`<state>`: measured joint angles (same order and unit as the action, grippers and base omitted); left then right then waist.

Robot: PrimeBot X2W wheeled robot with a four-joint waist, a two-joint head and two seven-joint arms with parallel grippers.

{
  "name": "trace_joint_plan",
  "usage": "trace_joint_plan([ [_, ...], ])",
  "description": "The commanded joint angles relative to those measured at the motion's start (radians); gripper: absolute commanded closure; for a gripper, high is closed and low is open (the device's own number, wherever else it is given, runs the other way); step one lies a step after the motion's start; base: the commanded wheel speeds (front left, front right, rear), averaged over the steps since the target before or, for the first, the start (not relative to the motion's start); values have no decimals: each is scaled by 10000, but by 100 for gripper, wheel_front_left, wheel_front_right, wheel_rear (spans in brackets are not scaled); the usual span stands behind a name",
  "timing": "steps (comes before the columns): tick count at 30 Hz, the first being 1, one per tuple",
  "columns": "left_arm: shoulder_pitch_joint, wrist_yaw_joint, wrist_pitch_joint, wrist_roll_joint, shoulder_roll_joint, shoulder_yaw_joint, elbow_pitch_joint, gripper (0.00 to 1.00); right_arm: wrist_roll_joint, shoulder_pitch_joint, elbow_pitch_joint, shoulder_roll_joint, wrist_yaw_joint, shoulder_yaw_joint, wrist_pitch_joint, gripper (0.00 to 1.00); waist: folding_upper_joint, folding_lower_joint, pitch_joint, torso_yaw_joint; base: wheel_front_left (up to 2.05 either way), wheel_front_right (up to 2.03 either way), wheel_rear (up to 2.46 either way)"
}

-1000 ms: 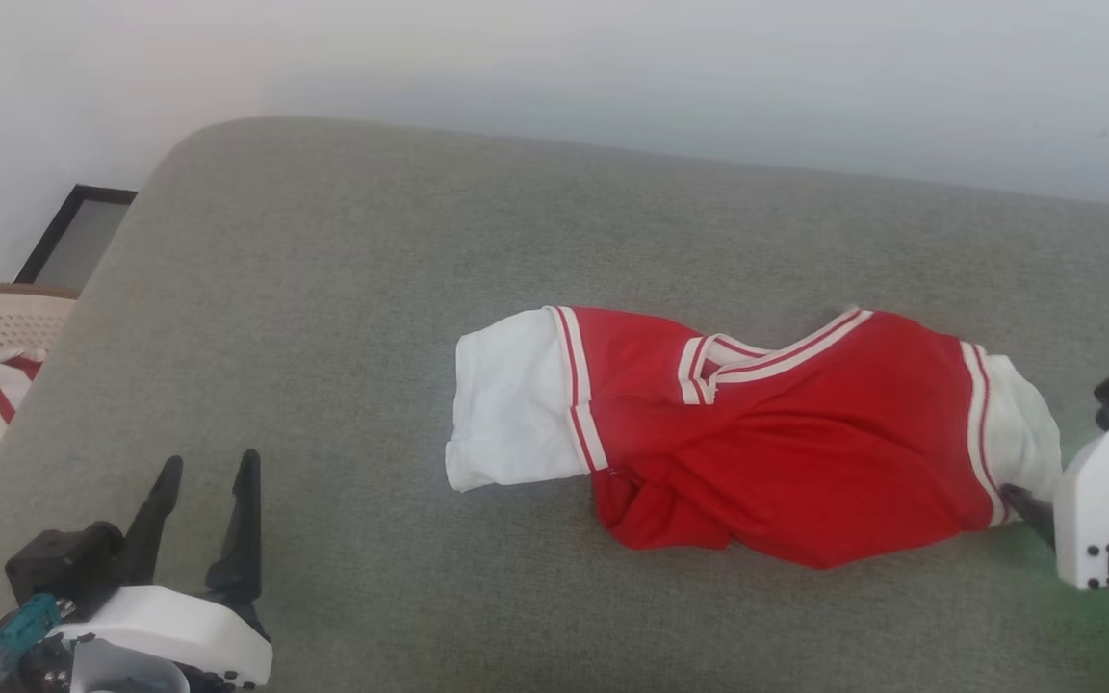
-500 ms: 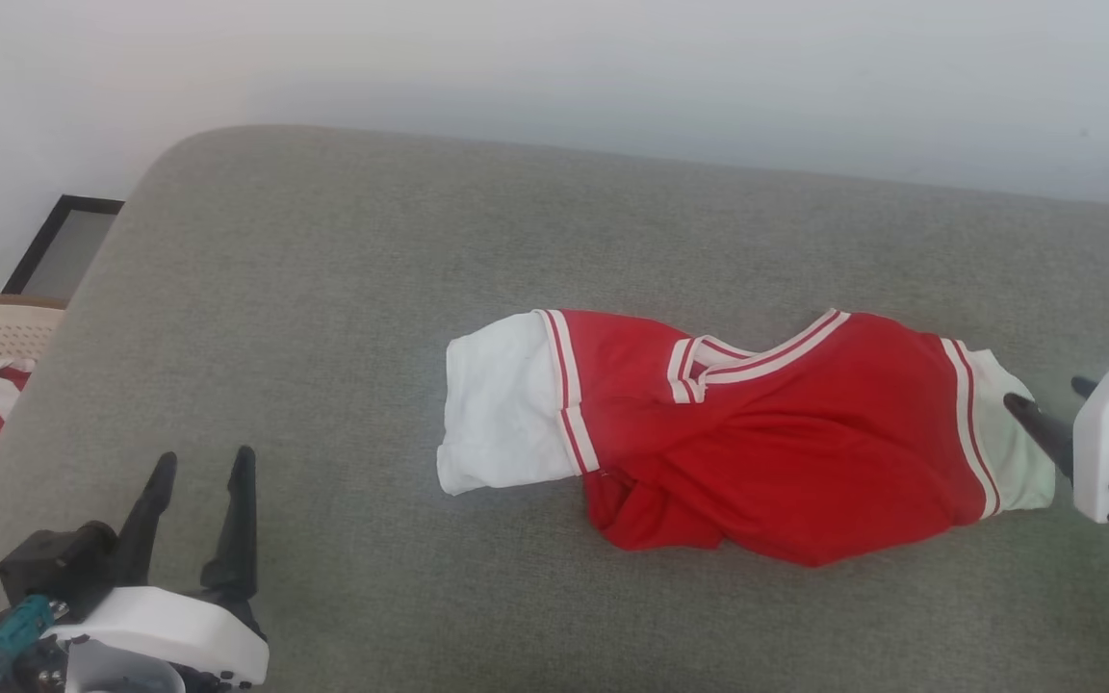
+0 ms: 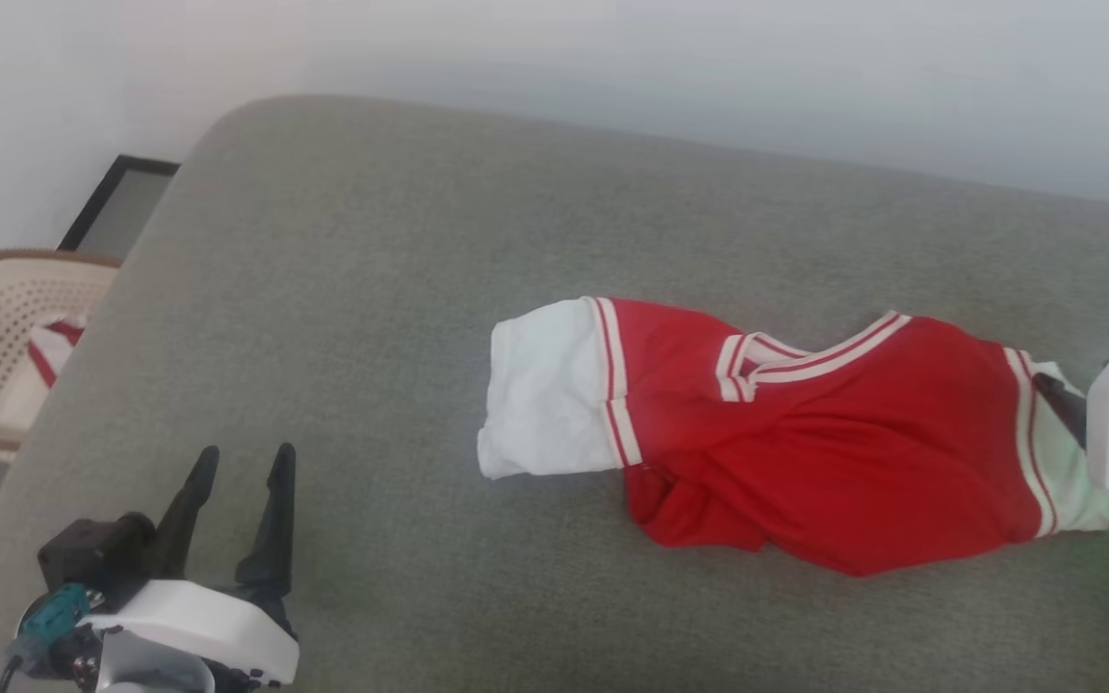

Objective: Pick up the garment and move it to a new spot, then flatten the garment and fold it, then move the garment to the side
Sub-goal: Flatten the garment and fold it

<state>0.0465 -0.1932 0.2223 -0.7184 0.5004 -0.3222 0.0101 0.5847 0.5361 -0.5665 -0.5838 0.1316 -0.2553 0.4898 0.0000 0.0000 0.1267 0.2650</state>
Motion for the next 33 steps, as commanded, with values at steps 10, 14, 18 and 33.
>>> trace_joint_plan([
  [10, 648, 222, -9, 200, -253, -318, 189, 0, -178, 1305, -2227, 140, -18, -120, 380, 0, 0, 0, 717, 655, 0, 0, 0],
  [14, 867, 300, 15, 189, -365, -410, 316, 0, -367, 1723, -3135, 125, -18, -212, 550, 0, 0, 0, 962, 831, 0, 0, 0],
  [18, 975, 331, 62, 151, -438, -430, 419, 0, -258, 1829, -3623, 325, -18, -437, 826, 0, 0, 0, 1052, 877, 0, 0, 0],
  [33, 762, 250, 141, 22, -189, -171, 528, 0, 1283, 1590, -532, -471, -18, -2919, -740, 100, 0, 0, 673, 214, 0, 0, 0],
])
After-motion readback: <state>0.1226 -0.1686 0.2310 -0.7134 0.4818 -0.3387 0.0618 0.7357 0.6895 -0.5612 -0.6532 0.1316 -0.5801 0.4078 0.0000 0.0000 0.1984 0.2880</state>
